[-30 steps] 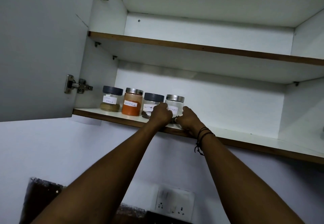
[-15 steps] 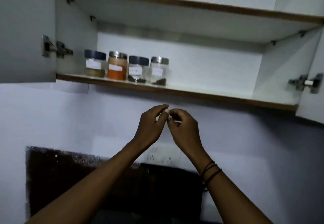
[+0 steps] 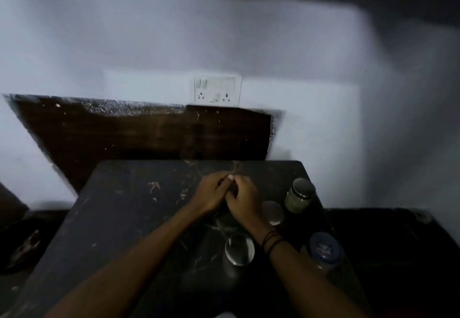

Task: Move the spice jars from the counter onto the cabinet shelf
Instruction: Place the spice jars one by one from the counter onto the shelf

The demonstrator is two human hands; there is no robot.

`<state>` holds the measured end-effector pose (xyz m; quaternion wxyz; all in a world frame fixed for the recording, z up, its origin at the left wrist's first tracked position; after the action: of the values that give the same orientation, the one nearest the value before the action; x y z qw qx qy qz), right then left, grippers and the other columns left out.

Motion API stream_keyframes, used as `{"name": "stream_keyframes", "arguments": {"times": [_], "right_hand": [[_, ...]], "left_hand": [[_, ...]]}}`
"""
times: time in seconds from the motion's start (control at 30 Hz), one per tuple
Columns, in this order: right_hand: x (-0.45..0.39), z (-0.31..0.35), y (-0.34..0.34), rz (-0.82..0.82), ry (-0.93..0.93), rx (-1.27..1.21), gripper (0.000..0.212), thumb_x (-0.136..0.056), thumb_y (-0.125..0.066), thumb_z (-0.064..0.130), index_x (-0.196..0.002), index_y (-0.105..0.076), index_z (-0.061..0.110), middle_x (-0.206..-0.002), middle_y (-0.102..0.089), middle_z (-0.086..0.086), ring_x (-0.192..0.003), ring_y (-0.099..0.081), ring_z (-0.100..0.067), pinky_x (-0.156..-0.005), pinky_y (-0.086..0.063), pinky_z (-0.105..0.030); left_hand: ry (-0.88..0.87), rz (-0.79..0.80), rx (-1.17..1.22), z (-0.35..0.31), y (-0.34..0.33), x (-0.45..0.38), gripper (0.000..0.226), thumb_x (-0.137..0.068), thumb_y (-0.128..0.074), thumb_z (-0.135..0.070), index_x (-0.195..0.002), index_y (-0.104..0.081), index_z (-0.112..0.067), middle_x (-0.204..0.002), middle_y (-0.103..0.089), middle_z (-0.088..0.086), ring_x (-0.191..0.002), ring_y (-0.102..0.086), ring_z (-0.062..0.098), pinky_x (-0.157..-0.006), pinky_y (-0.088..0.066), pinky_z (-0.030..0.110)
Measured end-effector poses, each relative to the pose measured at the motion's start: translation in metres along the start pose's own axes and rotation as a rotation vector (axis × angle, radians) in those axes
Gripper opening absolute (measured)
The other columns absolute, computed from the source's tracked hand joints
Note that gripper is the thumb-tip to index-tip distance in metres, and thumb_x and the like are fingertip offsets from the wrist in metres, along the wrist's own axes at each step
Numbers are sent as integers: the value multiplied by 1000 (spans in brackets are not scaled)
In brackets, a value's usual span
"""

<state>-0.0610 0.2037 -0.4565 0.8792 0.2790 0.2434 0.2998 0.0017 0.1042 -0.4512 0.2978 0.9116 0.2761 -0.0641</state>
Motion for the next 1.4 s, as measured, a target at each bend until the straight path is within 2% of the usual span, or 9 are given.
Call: {"name": "stream_keyframes", "arguments": {"times": [0.33,0.5,0.67,0.8,0.9,1.0,1.1,1.23,1.4], "right_hand": [[95,-59,-45,238,-52,403,42,-79,-56,39,-115,-61,17,-113,-60,-7,-105,-58,-31,-91,-45,-39],[125,-92,-53,392,-144,462,93,-67,-48,77,-148,-26,35,-144,-34,-6,-129,-41,-30,-102,-42,-41],[125,-98,-49,326,-152,359,92,-67,-66,66,-146,-24,44,-133,-31,-3,-120,-46,-23,-94,-44,-26],[105,-87,-27,196,-167,50,96,-63,-81,46,-145,-36,26,-133,-39,0,-120,-47,-12,-96,-39,-17],[81,-65,5,97,-144,-374,85,-58,-85,39,-129,-39,33,-128,-50,6,-114,-56,0,-92,-47,-14],[56,-49,31,117,-185,-740,79,-63,-85,18,-125,-41,36,-123,-61,5,-111,-65,-8,-85,-55,-22],[34,-37,40,127,-268,-1135,65,-71,-72,5,-127,-44,21,-111,-70,-5,-98,-70,-23,-75,-58,-34],[23,-22,38,115,-346,-1263,50,-74,-58,20,-123,-51,10,-110,-65,-17,-95,-64,-31,-74,-55,-40],[23,-9,30,88,-392,-1214,44,-78,-59,22,-120,-54,11,-113,-65,-21,-93,-67,-31,-72,-58,-39]], "left_hand": [[199,257,-115,63,-68,86,27,-99,-46,-24,-112,-69,-20,-109,-73,4,-98,-67,16,-88,-53,35],[307,262,-19,71,-84,105,35,-104,-39,-25,-115,-71,-17,-111,-73,3,-96,-66,12,-85,-52,28],[476,251,222,70,-93,111,37,-106,-36,-24,-115,-70,-14,-108,-70,-3,-100,-66,11,-87,-51,20],[534,150,380,62,-82,97,36,-103,-41,-29,-98,-70,-7,-97,-73,14,-91,-70,25,-77,-54,28],[557,30,500,51,-61,77,36,-101,-44,-35,-101,-67,-7,-97,-74,9,-91,-71,23,-71,-59,27],[471,-25,518,34,-37,54,41,-100,-45,-38,-105,-64,-2,-103,-71,15,-96,-69,29,-80,-59,38],[395,43,625,6,-25,42,43,-97,-42,-47,-105,-69,-14,-105,-73,10,-97,-71,19,-79,-57,33],[435,133,760,-22,-26,45,42,-96,-40,-57,-114,-69,-34,-116,-74,3,-108,-70,20,-78,-60,30],[446,-23,814,-28,-16,46,51,-88,-46,-59,-121,-64,-24,-118,-71,14,-108,-69,31,-89,-58,51]]}}
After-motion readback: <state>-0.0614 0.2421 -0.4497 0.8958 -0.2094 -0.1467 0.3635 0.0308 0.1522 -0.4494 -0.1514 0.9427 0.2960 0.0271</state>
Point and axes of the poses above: each hand's wrist, its own x-axis away from the middle knuckle, its own y-axis out of the back of the hand, z = x × y, the point moved 6 cm from there along -x, towards the middle knuckle
